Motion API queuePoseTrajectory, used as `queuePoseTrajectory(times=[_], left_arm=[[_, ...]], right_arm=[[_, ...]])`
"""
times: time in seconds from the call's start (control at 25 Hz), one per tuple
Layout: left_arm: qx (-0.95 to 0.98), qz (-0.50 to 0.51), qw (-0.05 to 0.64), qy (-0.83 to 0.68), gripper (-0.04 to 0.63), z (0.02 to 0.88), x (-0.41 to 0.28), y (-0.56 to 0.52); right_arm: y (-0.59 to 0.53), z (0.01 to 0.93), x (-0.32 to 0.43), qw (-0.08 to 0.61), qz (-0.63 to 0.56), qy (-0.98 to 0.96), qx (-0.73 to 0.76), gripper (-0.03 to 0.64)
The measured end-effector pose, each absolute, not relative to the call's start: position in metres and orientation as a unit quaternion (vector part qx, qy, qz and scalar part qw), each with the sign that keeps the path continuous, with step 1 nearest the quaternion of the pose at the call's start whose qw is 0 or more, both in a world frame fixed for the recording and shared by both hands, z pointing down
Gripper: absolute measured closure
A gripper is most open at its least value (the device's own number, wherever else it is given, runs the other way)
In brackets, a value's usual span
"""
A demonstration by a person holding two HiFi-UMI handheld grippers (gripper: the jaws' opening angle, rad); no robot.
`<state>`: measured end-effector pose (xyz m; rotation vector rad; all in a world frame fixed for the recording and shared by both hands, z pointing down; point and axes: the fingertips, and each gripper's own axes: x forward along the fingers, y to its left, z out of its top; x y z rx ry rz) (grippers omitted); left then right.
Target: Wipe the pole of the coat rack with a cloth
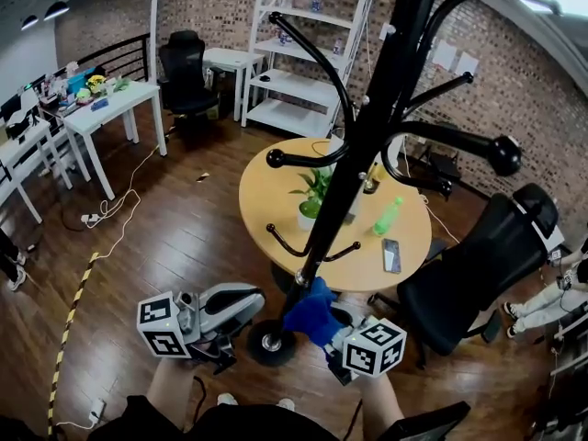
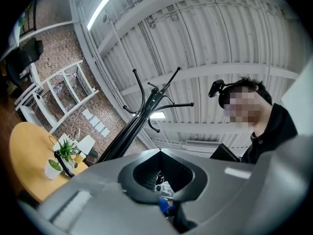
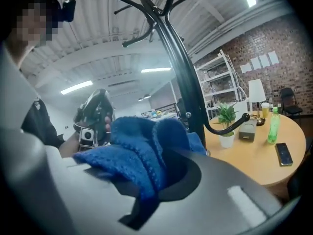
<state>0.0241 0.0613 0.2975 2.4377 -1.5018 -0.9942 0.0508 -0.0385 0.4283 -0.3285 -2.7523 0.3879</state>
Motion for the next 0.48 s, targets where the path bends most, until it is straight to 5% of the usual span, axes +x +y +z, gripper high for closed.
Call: queuePoseTrajectory(times=[0.48], left_arm=[[0.773, -0.313, 0.028, -0.552, 0.595, 0.293, 0.016, 0.068]], right_arm=[[-0.07, 0.449, 0.0, 0.143, 0.117, -0.978, -0.098, 0.594]])
